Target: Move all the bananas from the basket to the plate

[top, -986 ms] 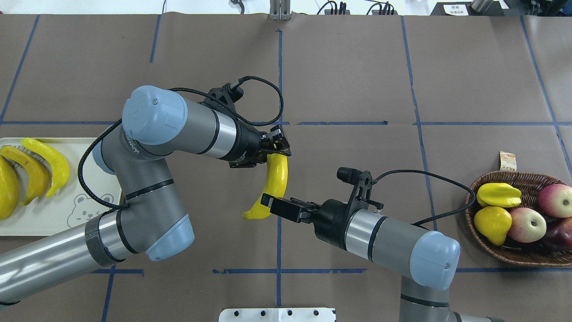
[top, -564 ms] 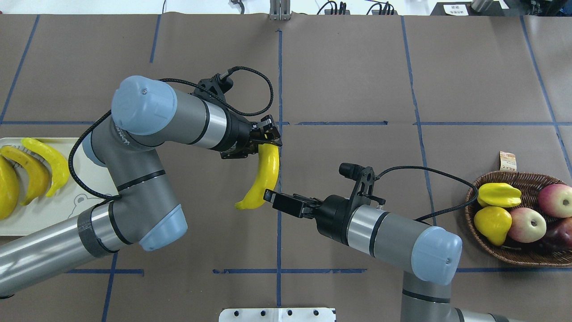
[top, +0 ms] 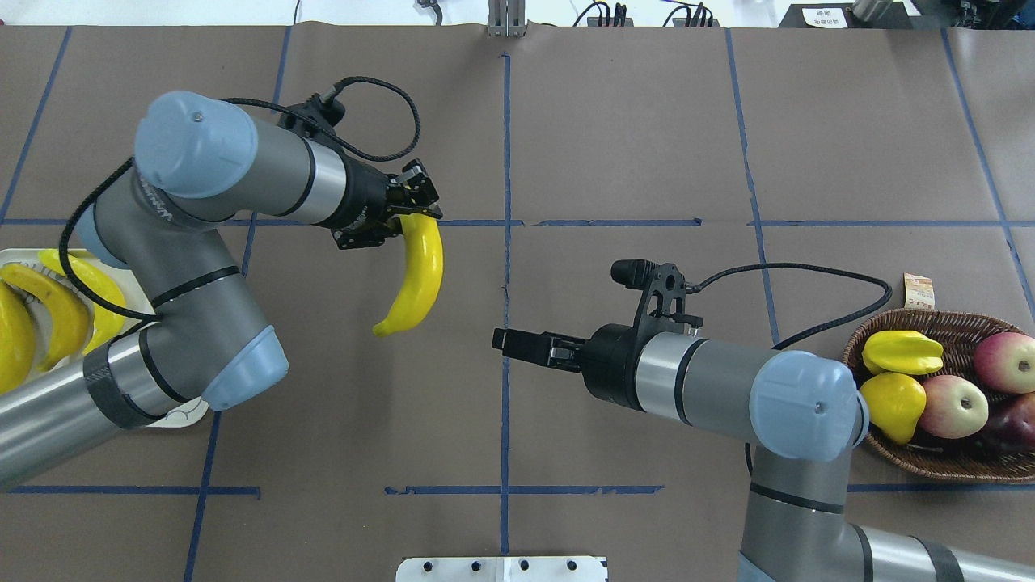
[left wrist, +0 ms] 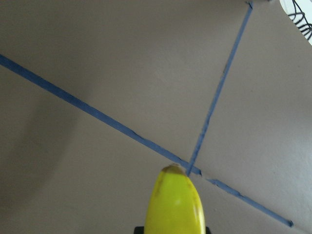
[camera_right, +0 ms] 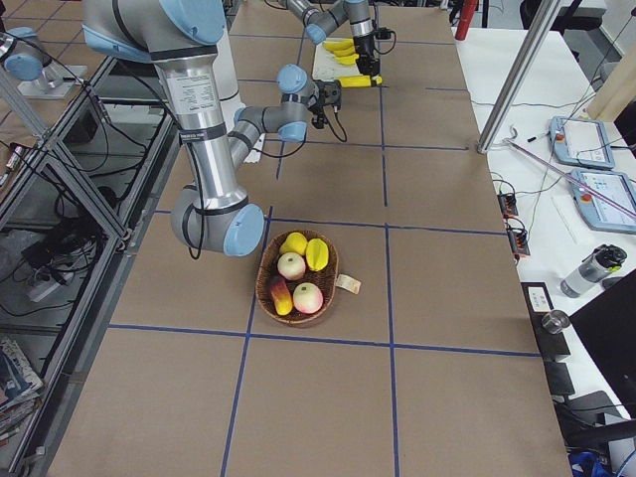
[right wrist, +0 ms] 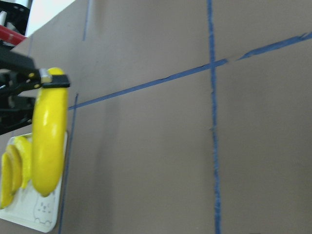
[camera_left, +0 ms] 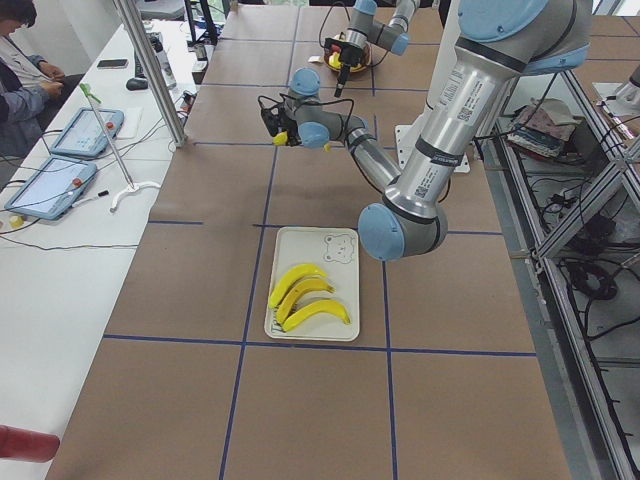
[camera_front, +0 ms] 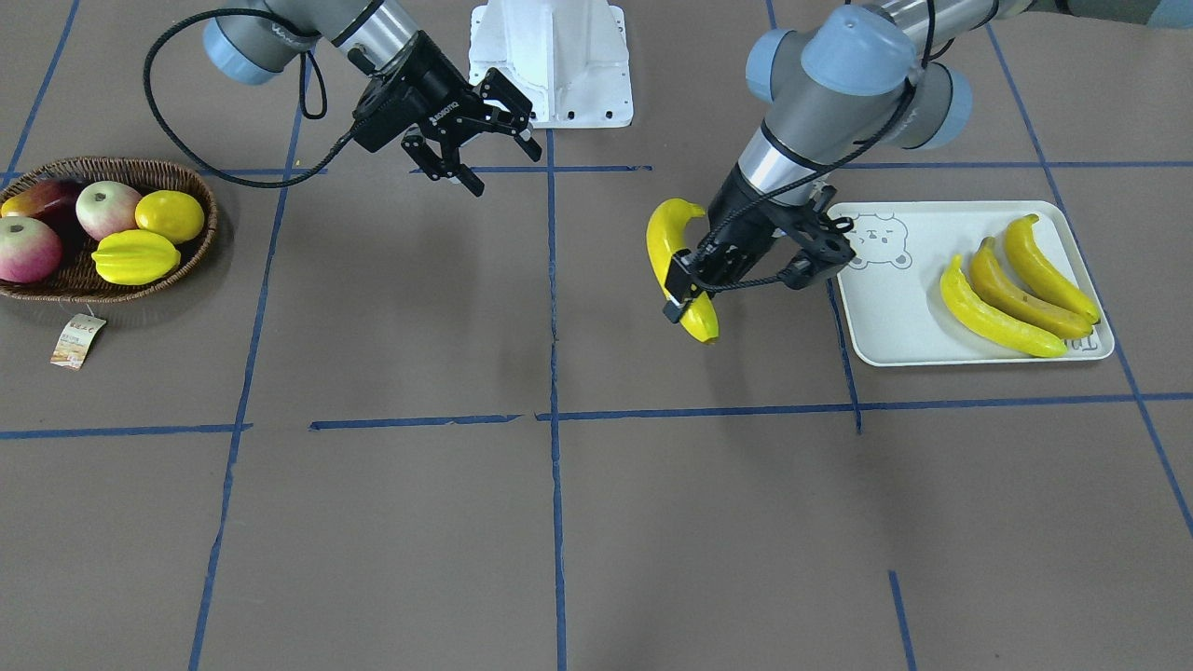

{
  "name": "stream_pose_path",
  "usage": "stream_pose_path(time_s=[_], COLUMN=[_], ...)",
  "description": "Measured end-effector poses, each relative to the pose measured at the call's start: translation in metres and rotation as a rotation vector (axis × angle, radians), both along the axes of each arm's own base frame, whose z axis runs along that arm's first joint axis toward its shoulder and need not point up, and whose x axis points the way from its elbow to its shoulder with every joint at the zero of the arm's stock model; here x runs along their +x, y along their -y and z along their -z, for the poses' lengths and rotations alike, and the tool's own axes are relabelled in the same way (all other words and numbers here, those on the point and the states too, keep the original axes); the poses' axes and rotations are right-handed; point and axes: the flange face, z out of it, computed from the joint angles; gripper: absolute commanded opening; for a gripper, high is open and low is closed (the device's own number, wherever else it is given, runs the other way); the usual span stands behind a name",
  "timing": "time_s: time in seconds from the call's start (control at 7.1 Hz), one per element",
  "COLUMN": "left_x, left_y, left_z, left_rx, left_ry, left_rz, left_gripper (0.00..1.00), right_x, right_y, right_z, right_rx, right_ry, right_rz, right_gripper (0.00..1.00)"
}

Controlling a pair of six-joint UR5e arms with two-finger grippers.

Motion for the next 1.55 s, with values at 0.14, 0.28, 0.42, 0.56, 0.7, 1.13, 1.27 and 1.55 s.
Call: stream_pose_path(time_s=[0.14,0.28,0.42,0.56,0.7,1.13,1.27,1.55], left_x=[-0.015,-0.025,-0.034,-0.045,-0.061,-0.110,-0.120,-0.122], left_y=[0.002,0.001,-0.003,-0.005,-0.006,-0.023,-0.032,-0.035], left_z=[-0.011,-0.022,-0.044,-0.071,-0.103,-0.202,-0.228,-0.256], left_rx=[-0.080,-0.145,-0.201,-0.243,-0.276,-0.317,-0.305,-0.287], left_ry=[0.089,0.167,0.241,0.299,0.350,0.452,0.444,0.419], left_rz=[0.024,0.042,0.054,0.061,0.073,0.110,0.112,0.118], left_gripper=[0.00,0.00,0.00,0.00,0.00,0.02,0.02,0.03], right_x=[0.031,0.059,0.082,0.098,0.116,0.189,0.207,0.219], right_y=[0.030,0.056,0.077,0.091,0.103,0.120,0.122,0.122], right_z=[-0.006,-0.017,-0.032,-0.048,-0.068,-0.141,-0.155,-0.162], right_rx=[-0.061,-0.099,-0.109,-0.102,-0.081,0.010,0.026,0.034], right_ry=[-0.075,-0.140,-0.230,-0.328,-0.419,-0.572,-0.582,-0.584], right_rz=[0.030,0.051,0.076,0.106,0.137,0.223,0.241,0.249], right_gripper=[1.00,1.00,1.00,1.00,1.00,1.00,1.00,1.00])
